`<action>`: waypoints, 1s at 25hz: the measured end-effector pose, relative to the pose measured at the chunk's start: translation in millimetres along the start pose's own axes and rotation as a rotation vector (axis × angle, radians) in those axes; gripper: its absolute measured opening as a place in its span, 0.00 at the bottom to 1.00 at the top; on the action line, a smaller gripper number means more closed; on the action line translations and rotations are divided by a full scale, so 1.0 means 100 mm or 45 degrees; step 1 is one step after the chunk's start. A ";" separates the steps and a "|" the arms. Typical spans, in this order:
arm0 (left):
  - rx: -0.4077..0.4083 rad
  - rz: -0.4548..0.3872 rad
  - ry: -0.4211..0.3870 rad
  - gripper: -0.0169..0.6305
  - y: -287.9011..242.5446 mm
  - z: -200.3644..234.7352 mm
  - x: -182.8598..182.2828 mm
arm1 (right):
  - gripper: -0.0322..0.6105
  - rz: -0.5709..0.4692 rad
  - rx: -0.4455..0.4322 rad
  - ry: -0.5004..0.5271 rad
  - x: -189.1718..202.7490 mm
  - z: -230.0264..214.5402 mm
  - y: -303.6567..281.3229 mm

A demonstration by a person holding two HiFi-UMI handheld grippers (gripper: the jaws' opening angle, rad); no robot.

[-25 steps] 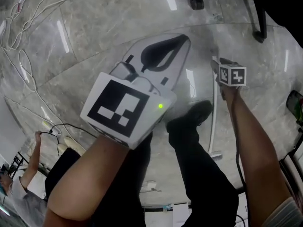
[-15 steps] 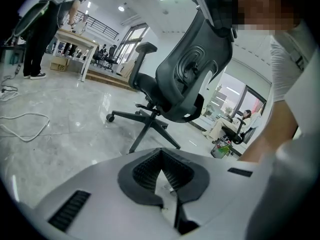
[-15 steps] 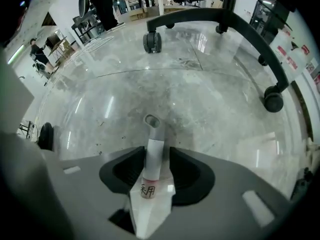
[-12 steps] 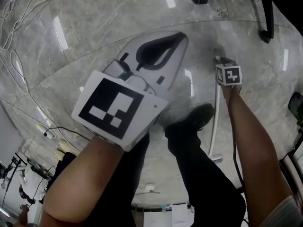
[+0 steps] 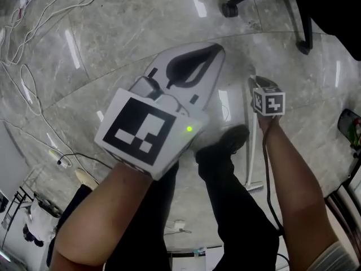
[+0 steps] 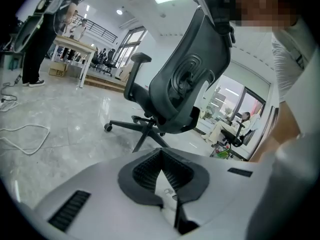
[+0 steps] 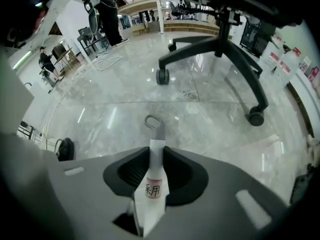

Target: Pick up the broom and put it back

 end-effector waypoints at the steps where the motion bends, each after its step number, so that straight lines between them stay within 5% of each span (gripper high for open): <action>1: 0.001 -0.013 -0.002 0.03 0.05 -0.04 -0.13 | 0.19 -0.030 -0.008 0.001 -0.09 0.05 0.18; 14: 0.033 -0.147 -0.010 0.03 1.14 -1.16 -2.36 | 0.18 -0.429 -0.030 0.087 -1.24 0.82 3.47; 25: 0.047 -0.120 -0.081 0.03 1.92 -2.30 -3.60 | 0.18 -0.762 0.109 0.058 -1.81 0.62 5.94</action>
Point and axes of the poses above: the fingertips, and each gripper's own axes: y backward along the fingers, z to its left, x out of its underside, the point moved 7 cm from there along y, backward along the fingers, and after that the axes turned 9 degrees about -x, right-handed, at the moved point
